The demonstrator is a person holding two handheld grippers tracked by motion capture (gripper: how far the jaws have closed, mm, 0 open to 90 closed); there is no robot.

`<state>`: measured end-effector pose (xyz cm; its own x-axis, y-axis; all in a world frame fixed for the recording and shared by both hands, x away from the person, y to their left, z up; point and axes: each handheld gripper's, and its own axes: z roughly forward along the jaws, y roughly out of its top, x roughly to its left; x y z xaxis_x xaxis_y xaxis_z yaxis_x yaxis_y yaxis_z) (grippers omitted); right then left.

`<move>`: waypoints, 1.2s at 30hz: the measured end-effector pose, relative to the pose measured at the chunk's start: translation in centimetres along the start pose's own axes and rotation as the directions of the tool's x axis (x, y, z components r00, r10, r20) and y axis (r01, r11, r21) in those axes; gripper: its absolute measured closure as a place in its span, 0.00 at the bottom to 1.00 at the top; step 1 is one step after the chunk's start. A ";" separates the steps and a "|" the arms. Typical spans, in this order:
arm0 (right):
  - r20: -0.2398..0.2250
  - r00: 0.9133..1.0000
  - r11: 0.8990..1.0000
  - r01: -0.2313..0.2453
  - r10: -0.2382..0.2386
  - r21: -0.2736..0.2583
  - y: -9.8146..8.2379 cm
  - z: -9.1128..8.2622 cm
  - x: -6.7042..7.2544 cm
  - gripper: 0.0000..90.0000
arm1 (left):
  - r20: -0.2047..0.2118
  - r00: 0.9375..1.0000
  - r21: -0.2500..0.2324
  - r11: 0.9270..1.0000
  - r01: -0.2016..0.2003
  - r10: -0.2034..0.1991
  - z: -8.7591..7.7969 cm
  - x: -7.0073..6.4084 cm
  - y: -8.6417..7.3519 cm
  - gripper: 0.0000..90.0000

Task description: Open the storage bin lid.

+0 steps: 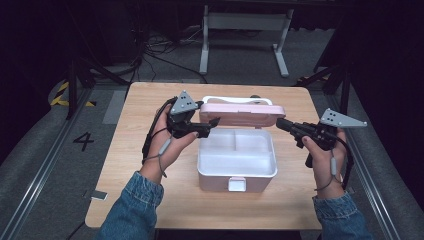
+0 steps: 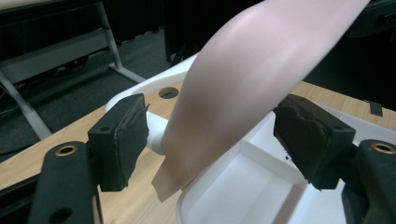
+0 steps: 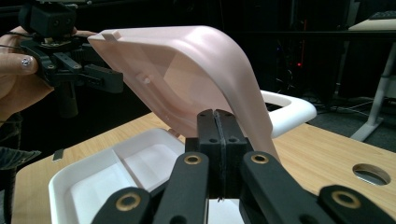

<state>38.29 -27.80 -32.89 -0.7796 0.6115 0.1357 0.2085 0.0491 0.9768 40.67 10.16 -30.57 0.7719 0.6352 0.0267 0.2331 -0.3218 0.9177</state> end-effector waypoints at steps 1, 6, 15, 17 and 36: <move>0.000 1.000 1.000 -0.002 0.002 -0.004 0.0 0.0 0.0 1.00 | -0.002 1.000 -0.004 1.000 0.001 -0.001 0.0 0.0 0.0 0.31; 0.014 1.000 1.000 -0.008 0.009 -0.016 -0.1 -0.1 -0.3 1.00 | -0.004 1.000 -0.058 0.998 0.001 -0.001 0.1 0.4 0.3 0.46; 0.014 1.000 1.000 -0.015 0.016 -0.015 -0.1 -0.2 -0.3 1.00 | -0.005 1.000 -0.077 0.997 0.029 -0.029 -0.2 0.7 0.4 0.70; 0.011 1.000 1.000 -0.014 0.014 -0.015 -0.1 -0.3 -0.3 1.00 | -0.010 1.000 -0.077 0.997 0.020 -0.021 -0.3 0.7 0.4 0.71; 0.071 0.997 0.999 -0.024 0.026 -0.027 -0.4 -3.7 -0.5 1.00 | -0.028 0.999 -0.038 0.999 0.018 -0.019 1.0 2.6 1.7 0.75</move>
<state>36.42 -31.03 -32.76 -0.7303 0.6668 0.1487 0.2113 0.0135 0.9773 43.67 10.59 -29.32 0.7508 0.6603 0.0205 0.2240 -0.2837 0.9324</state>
